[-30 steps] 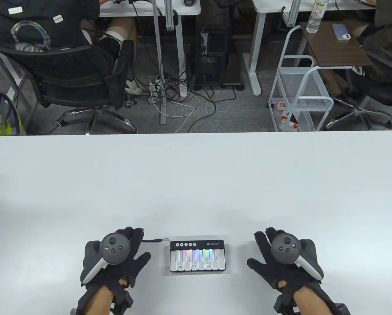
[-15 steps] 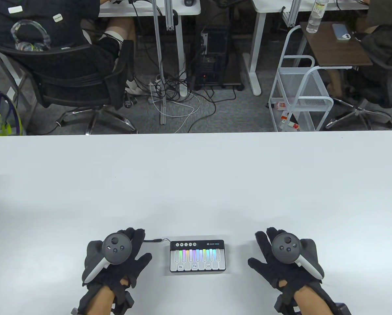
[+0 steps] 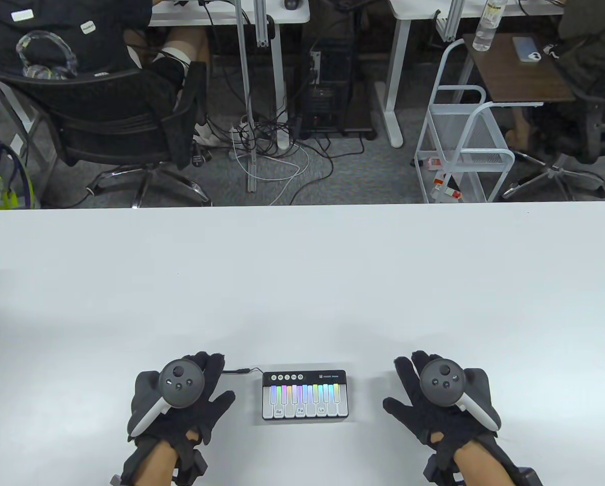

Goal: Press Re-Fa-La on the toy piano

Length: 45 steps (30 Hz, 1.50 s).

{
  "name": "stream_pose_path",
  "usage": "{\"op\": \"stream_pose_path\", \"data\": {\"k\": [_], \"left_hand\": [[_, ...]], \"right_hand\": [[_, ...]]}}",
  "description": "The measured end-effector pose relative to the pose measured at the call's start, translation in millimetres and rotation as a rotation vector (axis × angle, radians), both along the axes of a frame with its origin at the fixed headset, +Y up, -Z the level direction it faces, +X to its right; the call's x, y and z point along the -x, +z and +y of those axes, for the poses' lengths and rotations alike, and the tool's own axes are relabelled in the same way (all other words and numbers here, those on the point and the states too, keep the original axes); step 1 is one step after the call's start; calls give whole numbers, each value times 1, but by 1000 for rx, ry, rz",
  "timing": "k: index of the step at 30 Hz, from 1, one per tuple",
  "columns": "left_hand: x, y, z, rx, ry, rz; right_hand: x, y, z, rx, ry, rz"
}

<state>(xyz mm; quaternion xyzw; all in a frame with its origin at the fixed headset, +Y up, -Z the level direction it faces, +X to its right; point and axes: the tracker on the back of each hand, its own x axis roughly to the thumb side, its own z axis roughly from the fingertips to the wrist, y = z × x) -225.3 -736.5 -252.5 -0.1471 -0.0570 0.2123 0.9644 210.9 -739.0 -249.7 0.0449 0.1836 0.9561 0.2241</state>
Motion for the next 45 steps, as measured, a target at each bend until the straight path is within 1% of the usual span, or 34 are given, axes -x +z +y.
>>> {"op": "stream_pose_path", "data": {"k": [37, 45], "left_hand": [[-3, 0, -2, 10, 11, -12], [-13, 3, 2, 5, -17, -45]], "right_hand": [[-2, -1, 1, -8, -11, -1], [-2, 0, 1, -17, -17, 0]]}}
